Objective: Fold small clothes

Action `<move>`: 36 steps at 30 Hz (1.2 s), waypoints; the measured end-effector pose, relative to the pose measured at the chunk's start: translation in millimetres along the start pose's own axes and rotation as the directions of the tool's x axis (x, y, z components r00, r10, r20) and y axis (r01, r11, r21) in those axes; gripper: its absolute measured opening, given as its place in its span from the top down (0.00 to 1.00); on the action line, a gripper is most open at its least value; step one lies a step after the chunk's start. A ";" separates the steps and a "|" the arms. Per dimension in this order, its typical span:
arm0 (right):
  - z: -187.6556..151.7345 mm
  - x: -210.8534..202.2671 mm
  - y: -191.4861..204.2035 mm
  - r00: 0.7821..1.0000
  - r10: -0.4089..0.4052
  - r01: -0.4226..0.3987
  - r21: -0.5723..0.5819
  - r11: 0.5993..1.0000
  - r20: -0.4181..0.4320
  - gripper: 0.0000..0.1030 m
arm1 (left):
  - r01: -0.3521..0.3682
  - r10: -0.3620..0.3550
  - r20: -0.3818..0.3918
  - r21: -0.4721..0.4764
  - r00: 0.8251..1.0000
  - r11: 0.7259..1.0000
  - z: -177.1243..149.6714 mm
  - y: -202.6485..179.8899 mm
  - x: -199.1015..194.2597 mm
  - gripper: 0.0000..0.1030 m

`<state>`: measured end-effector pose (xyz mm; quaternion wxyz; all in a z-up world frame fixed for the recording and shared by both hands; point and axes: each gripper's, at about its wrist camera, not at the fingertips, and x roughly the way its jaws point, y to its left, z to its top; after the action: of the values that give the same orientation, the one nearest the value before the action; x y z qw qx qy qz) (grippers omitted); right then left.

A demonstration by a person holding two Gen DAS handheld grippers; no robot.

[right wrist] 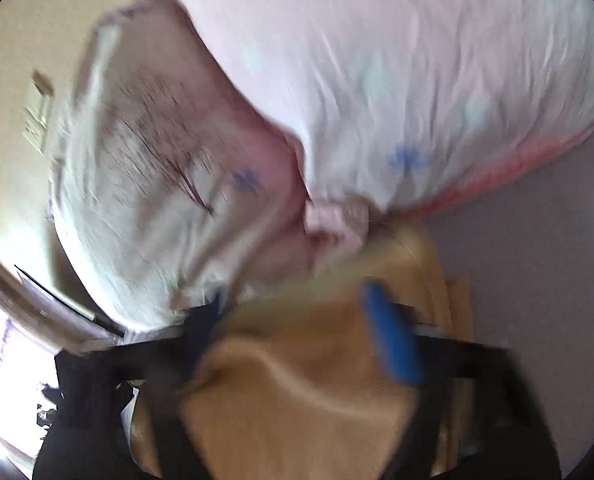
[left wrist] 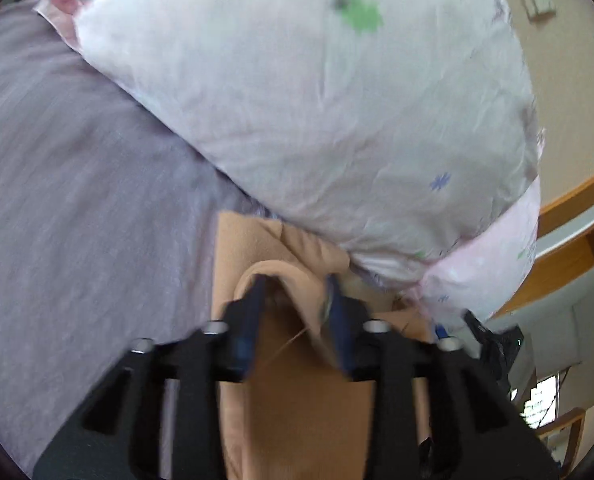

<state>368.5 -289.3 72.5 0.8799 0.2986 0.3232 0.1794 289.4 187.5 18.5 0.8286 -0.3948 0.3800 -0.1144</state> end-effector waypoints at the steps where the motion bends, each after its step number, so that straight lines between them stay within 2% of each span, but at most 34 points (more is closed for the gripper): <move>1: -1.8 -5.1 2.5 0.999 0.033 -0.033 -0.016 0.999 0.003 0.01 | -0.008 0.008 0.022 0.003 1.000 1.000 -0.2 0.7 -9.9 0.47; 4: -13.2 -9.1 3.2 0.996 0.045 -0.047 -0.025 0.999 -0.080 0.01 | -0.020 0.019 0.033 0.046 0.999 0.999 -6.7 -1.6 -36.0 0.46; 7: -29.7 -7.8 -4.5 0.985 0.061 -0.063 -0.005 0.998 -0.162 0.01 | -0.035 0.035 0.001 0.081 0.999 0.996 -21.7 -2.8 -48.2 0.40; 9: -40.7 -9.7 -0.4 0.983 0.024 -0.026 -0.009 1.000 -0.183 0.01 | -0.053 0.057 -0.040 0.104 0.998 0.993 -32.7 -2.2 -42.2 0.39; 11: -41.0 -11.9 7.0 0.988 -0.017 0.014 -0.021 1.000 -0.155 0.06 | -0.078 0.088 -0.081 0.117 0.993 0.990 -42.7 -0.3 -37.6 0.39; 13: -35.4 -13.5 16.4 0.988 -0.090 0.084 -0.054 0.995 -0.122 0.19 | -0.084 0.098 -0.115 0.117 0.988 0.990 -50.3 4.0 -32.6 0.39; 17: -22.5 -10.9 25.0 0.968 -0.243 0.231 -0.147 0.962 -0.064 0.25 | -0.113 0.134 -0.147 0.144 0.980 0.983 -62.0 5.1 -24.5 0.39; 19: -21.2 -2.7 21.0 0.934 -0.352 0.338 -0.178 0.924 -0.052 0.28 | -0.135 0.161 -0.156 0.165 0.975 0.977 -67.6 5.2 -19.1 0.37; 20: -20.1 3.1 18.7 0.916 -0.398 0.382 -0.196 0.903 -0.054 0.37 | -0.144 0.172 -0.148 0.182 0.974 0.973 -68.1 2.6 -17.7 0.36; 21: -19.1 13.1 16.2 0.893 -0.446 0.423 -0.220 0.879 -0.067 0.43 | -0.154 0.184 -0.149 0.195 0.972 0.969 -69.6 0.7 -16.0 0.36; 22: -16.5 15.2 10.7 0.881 -0.467 0.439 -0.236 0.867 -0.078 0.53 | -0.157 0.188 -0.147 0.199 0.971 0.967 -69.3 -0.7 -15.6 0.34; 24: -17.9 30.6 9.0 0.846 -0.521 0.475 -0.285 0.833 -0.112 0.62 | -0.154 0.186 -0.148 0.204 0.971 0.967 -71.1 -1.9 -14.5 0.33; 26: -22.6 46.6 7.3 0.800 -0.585 0.512 -0.356 0.782 -0.133 0.83 | -0.153 0.185 -0.144 0.206 0.972 0.966 -71.3 -2.4 -14.1 0.32; 27: -22.4 46.7 5.8 0.799 -0.589 0.519 -0.357 0.777 -0.121 0.85 | -0.150 0.181 -0.144 0.203 0.973 0.968 -71.1 -0.8 -15.8 0.32; 28: -17.7 39.2 2.1 0.821 -0.562 0.510 -0.311 0.802 -0.102 0.95 | -0.147 0.178 -0.145 0.200 0.973 0.969 -70.9 -1.0 -15.0 0.32; 29: -12.9 30.0 -2.4 0.826 -0.560 0.526 -0.262 0.809 -0.071 0.97 | -0.143 0.173 -0.146 0.198 0.974 0.970 -70.6 -0.5 -15.4 0.32; 30: -8.6 19.1 -7.0 0.824 -0.565 0.546 -0.215 0.810 -0.035 0.97 | -0.140 0.170 -0.147 0.196 0.974 0.971 -70.1 -0.1 -16.4 0.32; 32: -6.0 -2.3 -15.3 0.861 -0.509 0.503 -0.135 0.854 -0.014 0.97 | -0.133 0.164 -0.154 0.193 0.974 0.972 -70.3 0.4 -18.8 0.32; 34: -14.5 -15.9 -8.4 0.907 -0.419 0.410 -0.147 0.900 -0.033 0.95 | -0.130 0.162 -0.162 0.191 0.974 0.973 -71.7 1.2 -20.9 0.32; 36: -25.8 -21.7 3.8 0.931 -0.360 0.341 -0.204 0.918 -0.063 0.84 | -0.130 0.163 -0.163 0.197 0.973 0.972 -73.0 0.6 -22.0 0.32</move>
<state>334.8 -287.0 69.2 0.9050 0.1413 0.3963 0.0637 221.6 157.3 0.8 0.8306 -0.2751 0.4685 -0.1221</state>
